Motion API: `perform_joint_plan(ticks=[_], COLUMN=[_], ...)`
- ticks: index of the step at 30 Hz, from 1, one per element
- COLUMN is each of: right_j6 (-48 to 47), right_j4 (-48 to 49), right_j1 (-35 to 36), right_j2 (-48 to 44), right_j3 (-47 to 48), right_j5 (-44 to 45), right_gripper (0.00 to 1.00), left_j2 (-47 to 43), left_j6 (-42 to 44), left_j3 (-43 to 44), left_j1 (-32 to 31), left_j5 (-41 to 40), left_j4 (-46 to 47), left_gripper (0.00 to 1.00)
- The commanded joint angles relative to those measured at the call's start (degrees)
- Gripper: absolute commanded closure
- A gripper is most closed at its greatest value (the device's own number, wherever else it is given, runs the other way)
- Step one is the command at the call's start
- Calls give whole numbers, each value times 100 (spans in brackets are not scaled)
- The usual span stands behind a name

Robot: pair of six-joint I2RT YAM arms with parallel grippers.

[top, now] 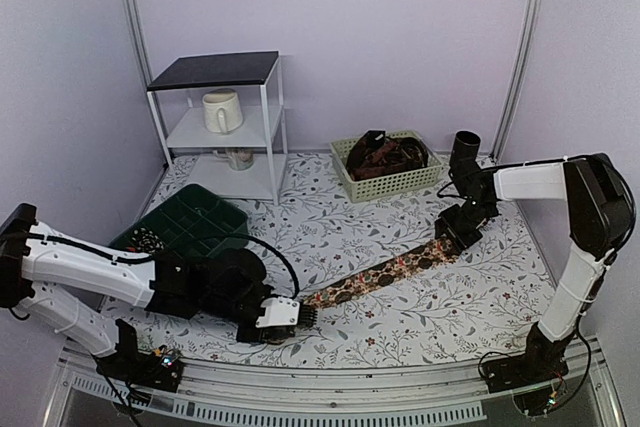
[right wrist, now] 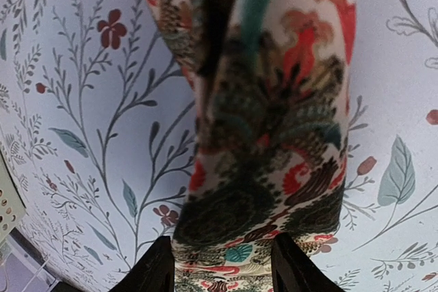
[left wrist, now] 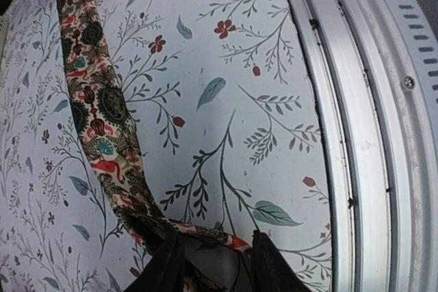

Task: Roll the ties
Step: Flatten out the tie at the center of the board.

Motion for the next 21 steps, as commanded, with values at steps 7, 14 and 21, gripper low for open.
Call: perform_joint_plan(ticks=[7, 14, 21], right_j6=[339, 318, -202], right_j4=[-589, -463, 244], right_j1=[17, 8, 9], right_j2=[539, 708, 574], right_j3=[459, 550, 537], right_j5=[511, 536, 343], right_gripper=[51, 58, 84], left_j2=[486, 556, 738], left_j6=[-111, -84, -298], left_j3=[224, 178, 284], left_j1=[66, 71, 156], left_j5=[-259, -476, -788], left_j4=[-394, -459, -502], left_gripper=[68, 70, 77])
